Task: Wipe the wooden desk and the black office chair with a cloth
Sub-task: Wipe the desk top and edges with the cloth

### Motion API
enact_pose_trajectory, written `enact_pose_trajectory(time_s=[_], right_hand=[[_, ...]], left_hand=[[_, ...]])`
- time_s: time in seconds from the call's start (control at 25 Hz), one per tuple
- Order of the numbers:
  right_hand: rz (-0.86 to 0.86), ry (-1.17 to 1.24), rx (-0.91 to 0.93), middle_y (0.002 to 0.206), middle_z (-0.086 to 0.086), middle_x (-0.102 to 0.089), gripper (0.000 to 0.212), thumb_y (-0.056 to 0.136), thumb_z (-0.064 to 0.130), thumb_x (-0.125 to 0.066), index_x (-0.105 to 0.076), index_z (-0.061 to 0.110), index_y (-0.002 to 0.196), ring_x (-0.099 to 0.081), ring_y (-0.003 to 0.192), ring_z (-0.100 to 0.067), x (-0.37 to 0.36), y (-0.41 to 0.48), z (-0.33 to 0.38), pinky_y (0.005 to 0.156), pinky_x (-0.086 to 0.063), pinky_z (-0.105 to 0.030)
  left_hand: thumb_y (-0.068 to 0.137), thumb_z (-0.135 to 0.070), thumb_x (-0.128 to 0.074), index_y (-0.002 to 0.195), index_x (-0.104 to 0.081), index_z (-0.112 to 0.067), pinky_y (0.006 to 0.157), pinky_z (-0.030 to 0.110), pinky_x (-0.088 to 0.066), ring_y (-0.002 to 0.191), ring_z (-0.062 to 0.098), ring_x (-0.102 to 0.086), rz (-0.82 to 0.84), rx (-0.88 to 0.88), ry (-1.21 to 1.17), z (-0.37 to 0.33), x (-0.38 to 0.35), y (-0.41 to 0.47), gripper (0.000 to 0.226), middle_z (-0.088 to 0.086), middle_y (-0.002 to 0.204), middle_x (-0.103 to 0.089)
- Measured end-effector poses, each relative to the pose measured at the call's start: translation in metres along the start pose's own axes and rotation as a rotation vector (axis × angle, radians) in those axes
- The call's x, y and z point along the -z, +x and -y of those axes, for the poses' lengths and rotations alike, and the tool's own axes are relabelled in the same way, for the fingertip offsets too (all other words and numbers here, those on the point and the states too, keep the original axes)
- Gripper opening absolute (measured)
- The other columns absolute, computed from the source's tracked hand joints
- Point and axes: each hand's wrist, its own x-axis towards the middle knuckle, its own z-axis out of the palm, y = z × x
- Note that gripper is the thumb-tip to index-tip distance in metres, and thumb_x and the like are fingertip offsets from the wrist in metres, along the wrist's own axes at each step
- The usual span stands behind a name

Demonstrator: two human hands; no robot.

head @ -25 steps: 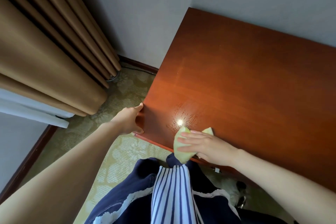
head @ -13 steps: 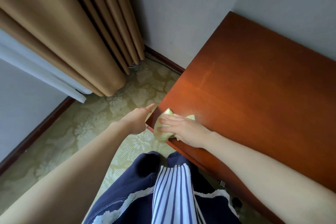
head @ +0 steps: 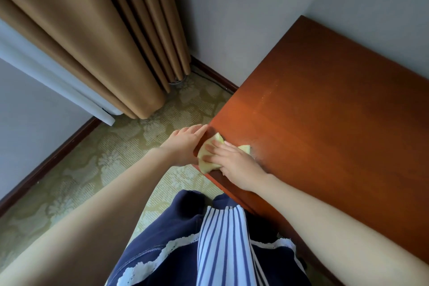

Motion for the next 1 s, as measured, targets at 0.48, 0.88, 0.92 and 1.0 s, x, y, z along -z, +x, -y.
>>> enact_pose_trajectory(time_s=[0.48, 0.88, 0.92, 1.0], right_hand=[[0.050, -0.021, -0.228, 0.149, 0.018, -0.017, 0.071, 0.086, -0.014, -0.048, -0.042, 0.033, 0.139, -0.005, 0.142, -0.002, 0.047, -0.091, -0.065, 0.116, 0.002, -0.019], [-0.225, -0.092, -0.723, 0.151, -0.006, -0.028, 0.043, 0.100, 0.014, -0.039, -0.038, 0.025, 0.141, -0.025, 0.137, -0.028, 0.065, 0.013, -0.071, 0.106, -0.028, -0.034], [-0.225, -0.098, -0.731, 0.152, -0.007, -0.026, 0.044, 0.099, 0.014, -0.040, -0.037, 0.026, 0.141, -0.021, 0.139, -0.028, 0.060, 0.021, -0.063, 0.108, -0.026, -0.034], [-0.214, -0.096, -0.662, 0.154, -0.007, -0.024, 0.047, 0.098, 0.010, -0.040, -0.037, 0.029, 0.141, -0.017, 0.141, -0.027, 0.044, 0.031, -0.047, 0.112, -0.020, -0.034]], left_hand=[[0.084, -0.034, -0.068, 0.151, 0.009, -0.010, 0.112, 0.033, -0.022, 0.143, 0.024, -0.021, 0.056, 0.008, 0.035, -0.024, 0.006, 0.019, 0.105, 0.007, 0.160, 0.007], [0.085, -0.023, -0.068, 0.150, 0.013, -0.013, 0.101, 0.030, -0.040, 0.135, 0.026, -0.036, 0.074, 0.069, -0.102, -0.027, 0.003, 0.014, 0.104, 0.003, 0.160, 0.008], [0.085, -0.022, -0.068, 0.150, 0.013, -0.013, 0.099, 0.028, -0.040, 0.134, 0.025, -0.036, 0.066, 0.077, -0.120, -0.028, 0.003, 0.014, 0.104, 0.003, 0.160, 0.005], [0.084, -0.020, -0.069, 0.151, 0.011, -0.013, 0.093, 0.027, -0.040, 0.130, 0.025, -0.041, 0.045, 0.100, -0.135, -0.029, 0.003, 0.013, 0.104, 0.004, 0.160, -0.006]])
